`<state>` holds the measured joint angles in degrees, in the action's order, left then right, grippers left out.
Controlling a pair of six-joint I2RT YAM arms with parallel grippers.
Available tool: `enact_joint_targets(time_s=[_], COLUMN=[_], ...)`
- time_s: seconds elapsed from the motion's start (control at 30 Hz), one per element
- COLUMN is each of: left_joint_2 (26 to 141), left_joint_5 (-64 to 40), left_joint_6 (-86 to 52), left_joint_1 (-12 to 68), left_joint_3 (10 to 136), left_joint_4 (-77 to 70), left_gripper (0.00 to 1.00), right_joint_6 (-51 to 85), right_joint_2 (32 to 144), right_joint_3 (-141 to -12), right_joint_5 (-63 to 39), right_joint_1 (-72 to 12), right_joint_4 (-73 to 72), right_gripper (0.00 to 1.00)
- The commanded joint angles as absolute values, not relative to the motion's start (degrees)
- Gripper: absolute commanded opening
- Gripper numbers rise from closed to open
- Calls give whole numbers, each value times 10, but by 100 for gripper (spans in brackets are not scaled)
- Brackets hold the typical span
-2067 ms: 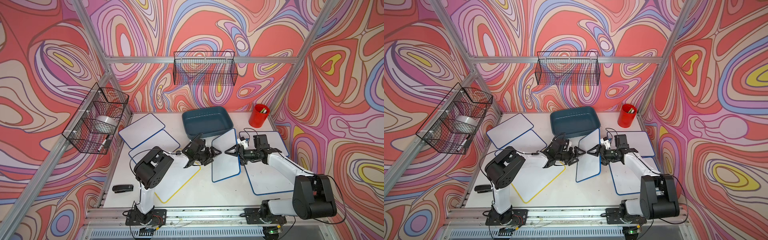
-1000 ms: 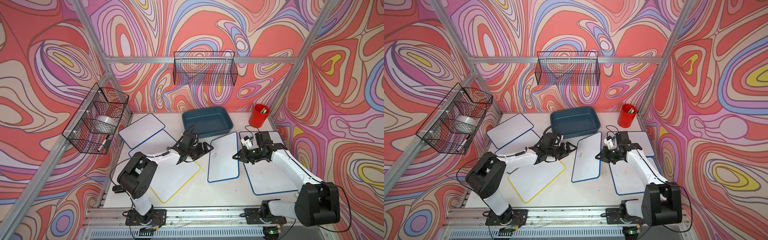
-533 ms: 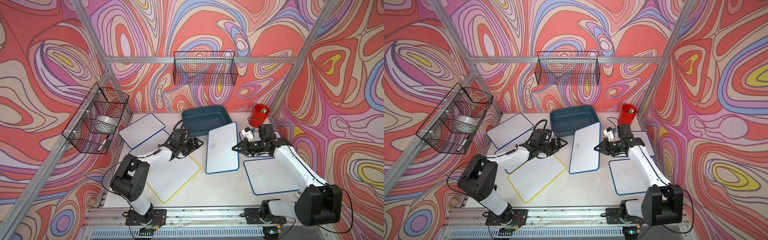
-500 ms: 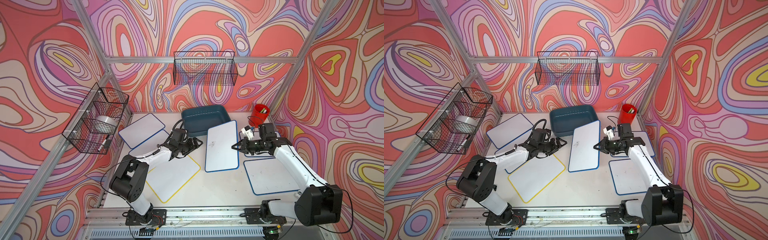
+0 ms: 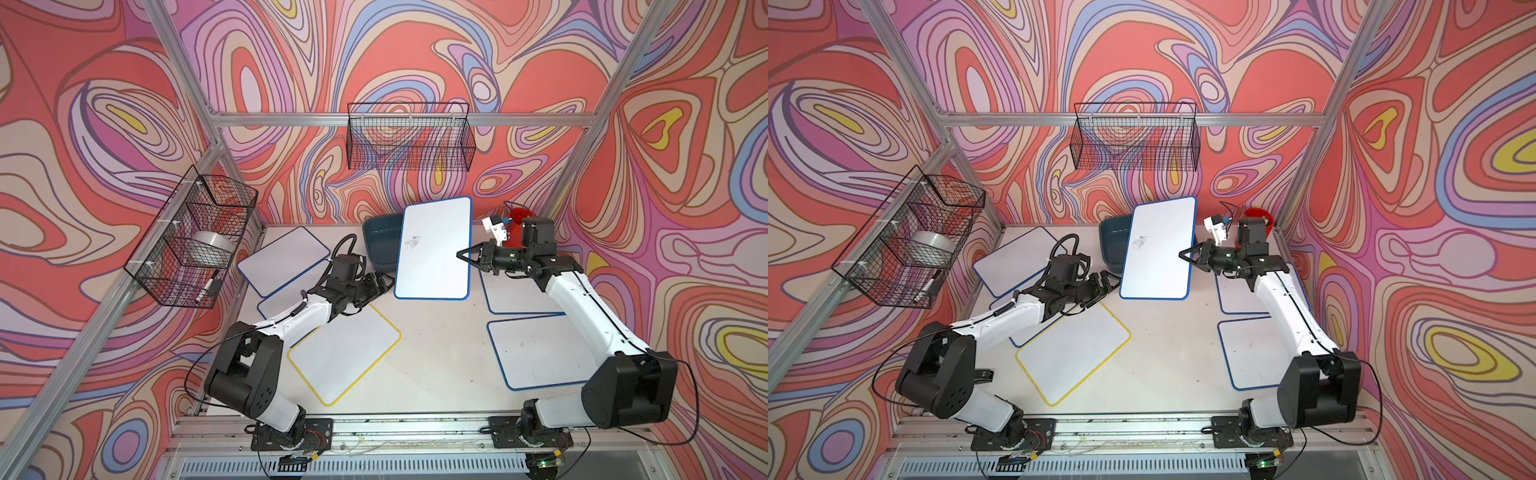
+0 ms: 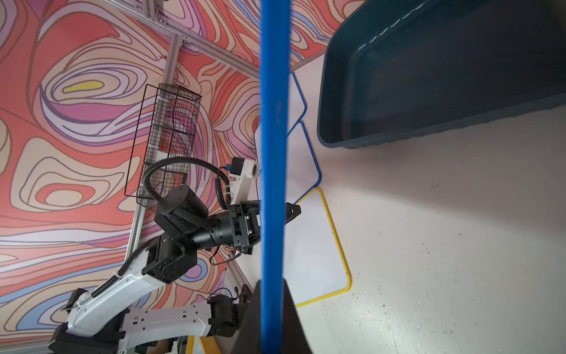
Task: Put the whiteboard into the storage box
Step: Pick up the whiteboard at the center of the board, then place the whiteboard in the storage box.
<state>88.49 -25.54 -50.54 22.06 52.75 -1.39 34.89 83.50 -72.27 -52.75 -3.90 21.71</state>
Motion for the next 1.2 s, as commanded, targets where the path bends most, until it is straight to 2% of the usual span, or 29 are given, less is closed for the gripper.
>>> enact_joint_targets(time_s=[0.0, 0.1, 0.37, 0.67, 1.0, 1.17], left_joint_2=[876, 868, 854, 844, 837, 857], left_joint_5=[-274, -267, -276, -293, -273, -294], left_joint_6=[-495, -486, -455, -415, -347, -332], left_joint_1=[198, 185, 152, 117, 95, 80], left_joint_3=[520, 519, 524, 567, 615, 629], left_joint_4=[0, 11, 51, 126, 234, 250], left_gripper=[83, 83, 83, 83, 84, 84], right_joint_6=[420, 447, 633, 749, 802, 802], right_joint_2=[861, 886, 946, 1063, 1118, 1122], right_joint_3=[-718, -712, -611, -615, -607, -583], right_joint_5=[-463, -405, -316, -241, -167, -97], right_joint_1=[-41, -41, -59, -113, -157, -176], right_joint_4=[83, 50, -212, -375, -434, -440], right_gripper=[0, 0, 0, 0, 0, 0])
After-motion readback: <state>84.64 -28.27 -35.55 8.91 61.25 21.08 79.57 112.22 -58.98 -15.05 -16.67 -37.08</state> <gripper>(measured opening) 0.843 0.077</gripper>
